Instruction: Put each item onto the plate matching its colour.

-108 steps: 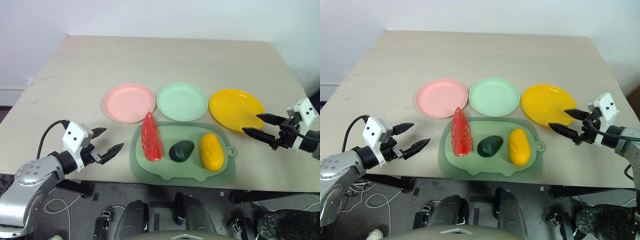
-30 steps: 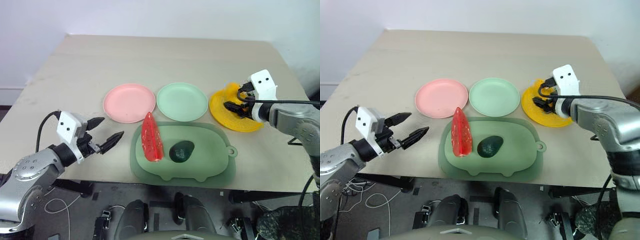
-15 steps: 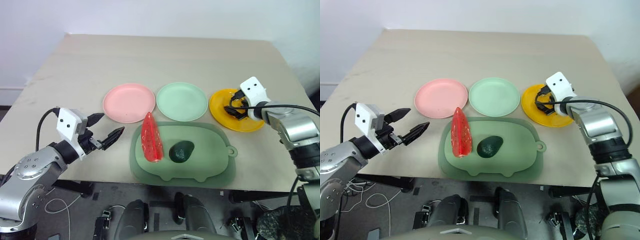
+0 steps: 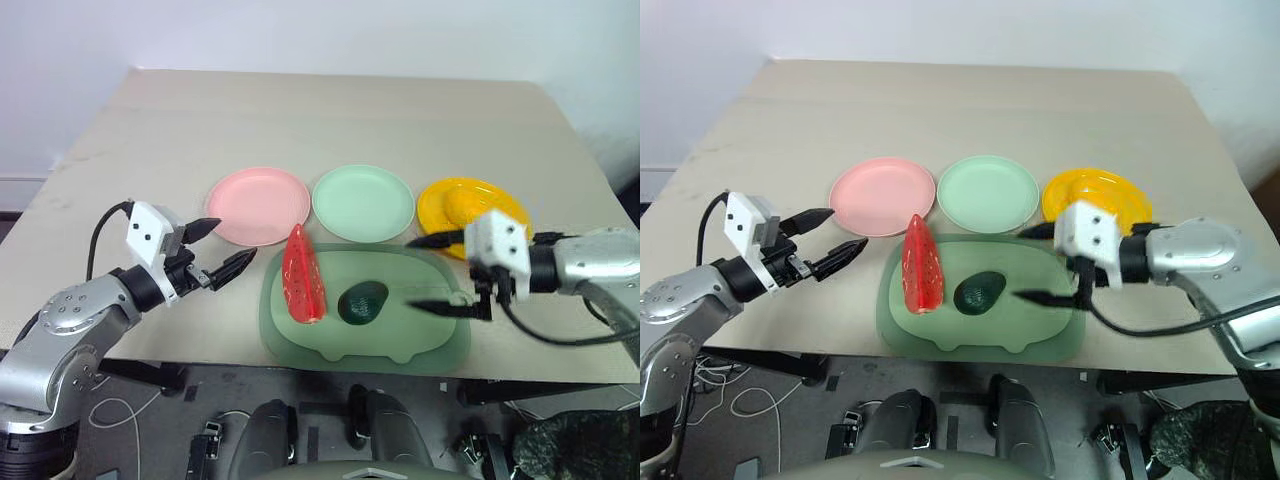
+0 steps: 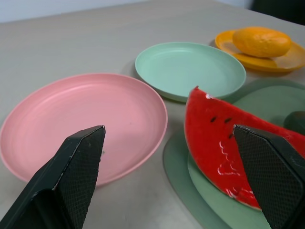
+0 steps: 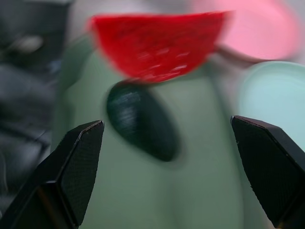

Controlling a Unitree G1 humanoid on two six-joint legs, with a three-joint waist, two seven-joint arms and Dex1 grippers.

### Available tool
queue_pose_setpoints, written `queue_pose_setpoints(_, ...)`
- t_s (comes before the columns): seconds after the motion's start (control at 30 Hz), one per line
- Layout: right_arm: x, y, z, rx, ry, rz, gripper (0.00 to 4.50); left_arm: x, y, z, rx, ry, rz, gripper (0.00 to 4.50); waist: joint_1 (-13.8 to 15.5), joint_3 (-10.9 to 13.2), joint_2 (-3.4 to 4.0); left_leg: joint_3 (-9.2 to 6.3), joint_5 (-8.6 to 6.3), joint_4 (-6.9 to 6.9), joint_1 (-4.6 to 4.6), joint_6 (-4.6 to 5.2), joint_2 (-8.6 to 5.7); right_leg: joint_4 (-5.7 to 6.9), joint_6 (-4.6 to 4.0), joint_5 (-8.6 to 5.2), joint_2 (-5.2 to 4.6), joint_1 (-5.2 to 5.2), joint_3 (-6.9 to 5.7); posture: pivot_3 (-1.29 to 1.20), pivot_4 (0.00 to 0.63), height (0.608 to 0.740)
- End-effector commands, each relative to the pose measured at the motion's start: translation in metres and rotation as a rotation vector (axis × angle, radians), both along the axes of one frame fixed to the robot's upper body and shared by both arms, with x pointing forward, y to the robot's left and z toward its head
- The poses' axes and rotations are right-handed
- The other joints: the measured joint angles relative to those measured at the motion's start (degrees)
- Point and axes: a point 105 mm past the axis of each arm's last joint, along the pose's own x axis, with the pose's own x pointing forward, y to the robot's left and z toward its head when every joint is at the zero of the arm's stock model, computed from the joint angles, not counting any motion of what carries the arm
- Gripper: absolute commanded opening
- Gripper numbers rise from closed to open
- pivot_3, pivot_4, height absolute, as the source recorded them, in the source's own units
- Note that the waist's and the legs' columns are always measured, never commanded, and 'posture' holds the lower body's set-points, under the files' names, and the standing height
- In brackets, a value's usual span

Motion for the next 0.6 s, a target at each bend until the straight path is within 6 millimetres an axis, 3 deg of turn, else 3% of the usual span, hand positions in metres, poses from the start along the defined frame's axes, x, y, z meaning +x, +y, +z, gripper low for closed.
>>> queue_pose_setpoints(0.03, 0.003, 0.011, 0.002, -0.015, -0.080, 0.108, 4.47, -0.004, -0.004, 0.008, 0.011, -0.025, -0.028, 4.50, 0.06, 0.01, 0.01, -0.01, 0.00, -0.01, 0.00, -0.01, -0.02, 0.01, 0.01, 0.01, 0.02, -0.01, 0.00, 0.00, 0.150, 0.740)
queue_pose_setpoints(0.3, 0.010, 0.025, -0.022, -0.088, -0.092, 0.311, 4.47, -0.035, -0.014, 0.003, 0.029, 0.073, -0.162, 4.50, 0.11, 0.02, 0.00, -0.02, 0.03, 0.00, 0.00, -0.05, 0.01, 0.01, 0.09, 0.07, 0.03, 0.00, -0.01, 0.00, 0.150, 0.740)
queue_pose_setpoints(0.6, 0.016, 0.044, -0.041, -0.102, -0.088, 0.433, 4.47, -0.042, -0.016, 0.004, 0.044, 0.085, -0.167, 4.50, 0.11, 0.02, 0.01, -0.02, 0.14, 0.01, 0.04, -0.26, -0.02, 0.04, -0.01, 0.02, 0.04, 0.04, -0.02, 0.00, 0.150, 0.740)
